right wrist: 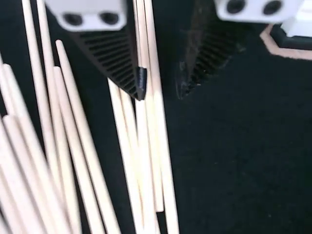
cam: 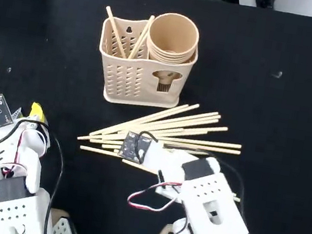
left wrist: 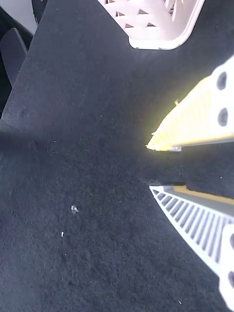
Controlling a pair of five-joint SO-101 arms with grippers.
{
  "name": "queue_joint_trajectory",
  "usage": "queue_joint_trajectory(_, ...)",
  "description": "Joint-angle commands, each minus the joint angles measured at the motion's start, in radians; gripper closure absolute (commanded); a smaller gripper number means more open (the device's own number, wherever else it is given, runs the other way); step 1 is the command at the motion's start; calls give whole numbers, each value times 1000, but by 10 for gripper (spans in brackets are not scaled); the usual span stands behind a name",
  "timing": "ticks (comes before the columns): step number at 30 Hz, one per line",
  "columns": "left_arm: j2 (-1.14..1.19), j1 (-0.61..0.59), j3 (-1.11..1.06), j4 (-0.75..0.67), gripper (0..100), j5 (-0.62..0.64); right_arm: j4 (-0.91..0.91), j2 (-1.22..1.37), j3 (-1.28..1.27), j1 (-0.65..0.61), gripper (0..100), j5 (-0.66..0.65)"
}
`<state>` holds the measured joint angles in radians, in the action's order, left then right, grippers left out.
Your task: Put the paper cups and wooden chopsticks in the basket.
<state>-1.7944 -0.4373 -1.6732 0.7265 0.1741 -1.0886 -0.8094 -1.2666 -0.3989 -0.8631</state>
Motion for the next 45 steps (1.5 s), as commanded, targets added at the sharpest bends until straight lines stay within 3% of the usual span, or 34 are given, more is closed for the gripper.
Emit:
queue_joint_trajectory(1,-6,-10,10,0,873,3,23,-19,-12,-18,904,8)
queue_joint_trajectory(9,-6,-10,10,0,873,3,68,-18,-18,-18,902,8)
queue_joint_trajectory(17,-6,-10,10,0,873,3,110,117,-5,-17,838,9)
queue_joint_trajectory(29,-6,-10,10,2,873,3,187,263,22,-12,902,9)
queue_joint_trajectory(31,-6,-12,10,2,873,3,187,248,33,-12,953,9)
queue_joint_trajectory(40,-6,-12,10,2,873,2,-68,90,232,31,987,6)
queue_joint_trajectory(45,-6,-12,10,0,873,2,-87,42,252,31,987,8)
